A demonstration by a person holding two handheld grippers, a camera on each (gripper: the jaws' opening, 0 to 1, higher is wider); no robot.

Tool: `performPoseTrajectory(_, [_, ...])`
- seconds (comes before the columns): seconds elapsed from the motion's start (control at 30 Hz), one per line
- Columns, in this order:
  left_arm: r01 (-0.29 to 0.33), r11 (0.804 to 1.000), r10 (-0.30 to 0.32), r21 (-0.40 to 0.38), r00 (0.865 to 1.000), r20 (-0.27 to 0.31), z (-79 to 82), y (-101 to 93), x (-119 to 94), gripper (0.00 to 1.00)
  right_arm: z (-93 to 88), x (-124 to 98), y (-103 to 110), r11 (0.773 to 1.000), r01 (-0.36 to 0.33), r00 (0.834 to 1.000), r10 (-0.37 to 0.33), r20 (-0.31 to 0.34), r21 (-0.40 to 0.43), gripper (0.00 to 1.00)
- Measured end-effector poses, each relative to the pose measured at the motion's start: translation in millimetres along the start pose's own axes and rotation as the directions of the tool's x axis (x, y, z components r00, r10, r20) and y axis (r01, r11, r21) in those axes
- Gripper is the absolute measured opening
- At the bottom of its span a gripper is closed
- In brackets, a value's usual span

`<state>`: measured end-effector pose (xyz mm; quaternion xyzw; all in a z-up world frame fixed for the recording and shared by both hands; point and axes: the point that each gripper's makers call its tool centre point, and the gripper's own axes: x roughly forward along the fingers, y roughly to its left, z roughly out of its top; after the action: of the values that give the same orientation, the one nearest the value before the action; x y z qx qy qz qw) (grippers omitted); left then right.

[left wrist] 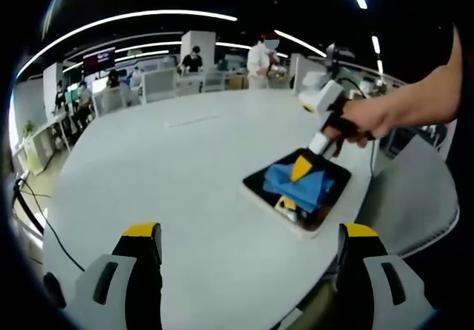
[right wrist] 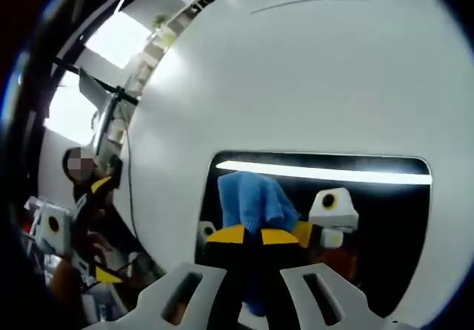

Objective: Wipe the mirror surface with the cleaning cloth until all visible marks leave the cleaned area.

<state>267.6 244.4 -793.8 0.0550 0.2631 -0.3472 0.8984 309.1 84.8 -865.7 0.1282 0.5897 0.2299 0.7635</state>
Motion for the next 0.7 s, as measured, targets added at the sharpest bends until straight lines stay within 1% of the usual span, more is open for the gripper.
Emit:
performPoseTrajectory(0.47, [0.009,1.000,-0.009,0.010,1.000,0.001,1.2,-3.2,-0.2,0.99,-20.2,-3.5,4.2,1.000,-0.017,1.000,0.017,-0.006,-0.002,0.00])
performPoseTrajectory(0.7, [0.014,1.000,-0.014,0.013,1.000,-0.001,0.4,-6.7,0.9,0.99,-32.7,-5.0,7.6,1.000,-0.029,0.999,0.028,-0.023,-0.012,0.00])
